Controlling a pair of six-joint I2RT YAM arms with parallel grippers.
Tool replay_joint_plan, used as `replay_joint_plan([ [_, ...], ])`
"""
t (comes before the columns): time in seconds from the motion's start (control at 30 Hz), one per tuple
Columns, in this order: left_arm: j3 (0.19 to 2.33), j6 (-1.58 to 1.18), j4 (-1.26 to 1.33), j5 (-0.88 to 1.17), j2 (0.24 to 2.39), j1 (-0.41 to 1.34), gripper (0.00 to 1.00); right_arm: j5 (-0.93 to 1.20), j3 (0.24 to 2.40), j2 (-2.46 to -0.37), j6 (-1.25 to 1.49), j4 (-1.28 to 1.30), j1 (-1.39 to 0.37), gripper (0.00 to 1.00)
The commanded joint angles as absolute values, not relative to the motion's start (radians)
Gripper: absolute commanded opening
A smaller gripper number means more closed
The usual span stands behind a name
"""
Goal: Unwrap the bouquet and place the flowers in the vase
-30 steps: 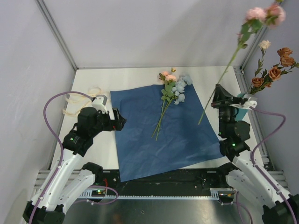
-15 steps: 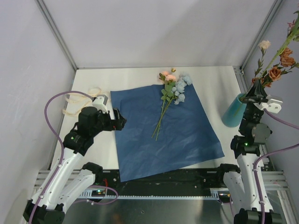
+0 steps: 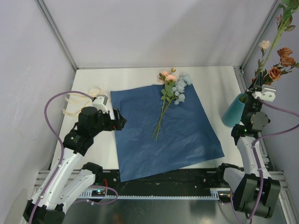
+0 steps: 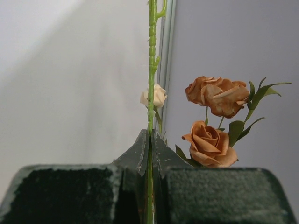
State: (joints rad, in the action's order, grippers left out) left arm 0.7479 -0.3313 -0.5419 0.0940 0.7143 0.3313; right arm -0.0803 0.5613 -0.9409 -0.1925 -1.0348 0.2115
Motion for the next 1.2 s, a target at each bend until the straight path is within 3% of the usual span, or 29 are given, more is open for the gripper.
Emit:
replay_joint_plan([
  [0.0, 0.744, -0.313, -0.531, 0.113, 0.703, 0.326, 0.99, -0.046, 0.606, -0.992, -0.162, -1.226, 0.246, 0.0],
  [0.47, 0.744, -0.313, -0.531, 0.113, 0.701, 0.325, 1.0, 0.015, 0.659, -1.084, -0.092, -1.238, 0.283, 0.0],
  [0.73, 0.745, -0.313, -0.532, 0.116, 0.701, 0.325, 1.0, 0.02, 0.641, -1.189, -0.066, -1.376, 0.307, 0.0],
  [1.17, 0.746, -0.313, -0.532, 0.119, 0.692, 0.326, 1.0, -0.033, 0.513, -1.217, -0.172, -1.472, 0.241, 0.0],
])
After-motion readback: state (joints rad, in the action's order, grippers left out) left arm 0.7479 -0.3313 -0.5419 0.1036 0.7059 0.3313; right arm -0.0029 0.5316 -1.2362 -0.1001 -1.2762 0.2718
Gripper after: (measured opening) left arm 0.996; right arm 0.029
